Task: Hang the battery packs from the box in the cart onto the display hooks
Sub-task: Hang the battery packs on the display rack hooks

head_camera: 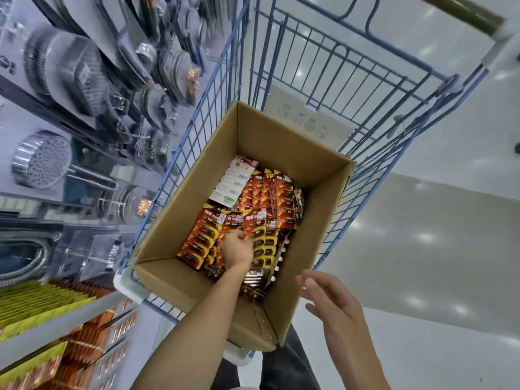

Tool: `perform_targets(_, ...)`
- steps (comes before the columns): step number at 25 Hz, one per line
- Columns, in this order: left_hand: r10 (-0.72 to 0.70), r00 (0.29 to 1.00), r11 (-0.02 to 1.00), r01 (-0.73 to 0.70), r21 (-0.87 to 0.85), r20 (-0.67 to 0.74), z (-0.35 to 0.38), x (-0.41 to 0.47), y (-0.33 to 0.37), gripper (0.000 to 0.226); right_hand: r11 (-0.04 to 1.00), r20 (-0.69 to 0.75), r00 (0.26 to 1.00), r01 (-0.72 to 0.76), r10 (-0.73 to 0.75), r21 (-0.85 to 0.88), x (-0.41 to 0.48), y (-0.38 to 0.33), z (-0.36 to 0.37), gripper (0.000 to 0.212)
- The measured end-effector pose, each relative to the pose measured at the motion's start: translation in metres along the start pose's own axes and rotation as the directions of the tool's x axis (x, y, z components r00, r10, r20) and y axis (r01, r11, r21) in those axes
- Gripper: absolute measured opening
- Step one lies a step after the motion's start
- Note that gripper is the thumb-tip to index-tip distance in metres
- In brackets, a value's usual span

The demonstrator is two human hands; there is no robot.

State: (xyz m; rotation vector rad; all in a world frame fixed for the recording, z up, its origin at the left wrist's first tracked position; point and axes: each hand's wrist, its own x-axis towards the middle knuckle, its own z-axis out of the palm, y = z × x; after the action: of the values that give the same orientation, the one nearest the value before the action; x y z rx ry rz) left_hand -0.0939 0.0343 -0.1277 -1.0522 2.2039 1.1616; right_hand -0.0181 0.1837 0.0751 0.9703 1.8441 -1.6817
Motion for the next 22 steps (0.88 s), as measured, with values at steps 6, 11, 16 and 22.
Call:
perform_targets(6,0.191,0.981,0.913,-0.19,-0.362,-0.032,-0.108,-0.052,0.026,0.01,0.992,0.003,0.999,0.047,-0.047,-0.113,0.026,-0.018,0.021,0.015)
perform_targets(11,0.038,0.998,0.749,0.007,-0.663,0.053,-0.181,-0.097,0.012,0.02,0.948,0.08,0.986,-0.12,0.149,-0.295,0.126,-0.015,0.085,0.009)
perform_targets(16,-0.107,0.986,0.644,0.168,-0.746,0.13,-0.2,-0.122,-0.017,0.026,0.854,0.007,0.94,-0.308,0.342,-0.42,0.209,0.043,0.115,0.039)
perform_targets(22,-0.207,0.968,0.597,0.237,-0.766,0.139,-0.203,-0.143,-0.043,0.038,0.799,-0.189,0.931,-0.366,0.313,-0.477,0.218,0.081,0.121,0.073)
